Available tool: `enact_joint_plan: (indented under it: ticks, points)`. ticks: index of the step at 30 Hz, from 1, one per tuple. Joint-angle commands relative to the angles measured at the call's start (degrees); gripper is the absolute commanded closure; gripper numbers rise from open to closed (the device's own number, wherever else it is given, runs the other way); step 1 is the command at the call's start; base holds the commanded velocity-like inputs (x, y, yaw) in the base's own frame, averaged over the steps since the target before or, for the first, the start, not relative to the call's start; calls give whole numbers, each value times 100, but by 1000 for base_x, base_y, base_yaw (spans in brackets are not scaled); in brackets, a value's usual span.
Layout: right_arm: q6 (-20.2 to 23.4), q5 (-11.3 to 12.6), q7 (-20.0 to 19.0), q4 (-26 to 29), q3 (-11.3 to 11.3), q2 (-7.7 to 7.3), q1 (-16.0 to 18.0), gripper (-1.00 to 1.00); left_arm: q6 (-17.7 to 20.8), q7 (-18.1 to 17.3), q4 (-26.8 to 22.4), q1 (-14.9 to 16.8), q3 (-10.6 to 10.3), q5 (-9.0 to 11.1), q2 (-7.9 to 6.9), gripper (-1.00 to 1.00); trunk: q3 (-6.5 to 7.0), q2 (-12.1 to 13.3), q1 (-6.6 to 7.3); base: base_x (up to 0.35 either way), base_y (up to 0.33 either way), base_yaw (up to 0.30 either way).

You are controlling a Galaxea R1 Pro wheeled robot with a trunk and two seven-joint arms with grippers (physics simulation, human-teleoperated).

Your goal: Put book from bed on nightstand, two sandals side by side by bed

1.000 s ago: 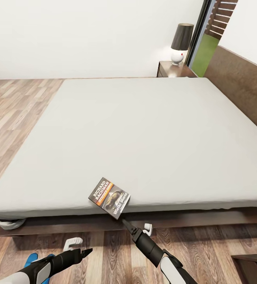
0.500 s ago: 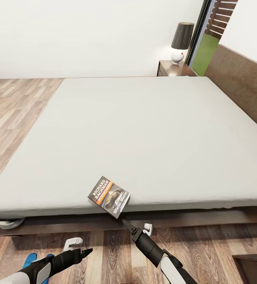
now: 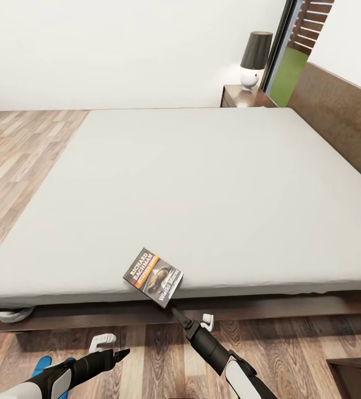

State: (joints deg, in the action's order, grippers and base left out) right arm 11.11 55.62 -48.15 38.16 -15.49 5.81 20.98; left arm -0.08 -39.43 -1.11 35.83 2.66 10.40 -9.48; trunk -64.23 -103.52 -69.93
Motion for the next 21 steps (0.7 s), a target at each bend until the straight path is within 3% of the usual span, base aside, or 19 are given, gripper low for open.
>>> enact_joint_plan:
  ticks: [1, 21]
  points:
    - [54, 61, -10, -1, -7, -1, 3, -100, -1, -20, 5, 3, 24, -3, -1, -100, -3, -1, 0, 1, 0, 0]
    - [53, 61, -10, -1, -7, -1, 3, -100, -1, -15, 5, 3, 24, -3, 24, -100, -3, -1, 0, 59, 0, 0]
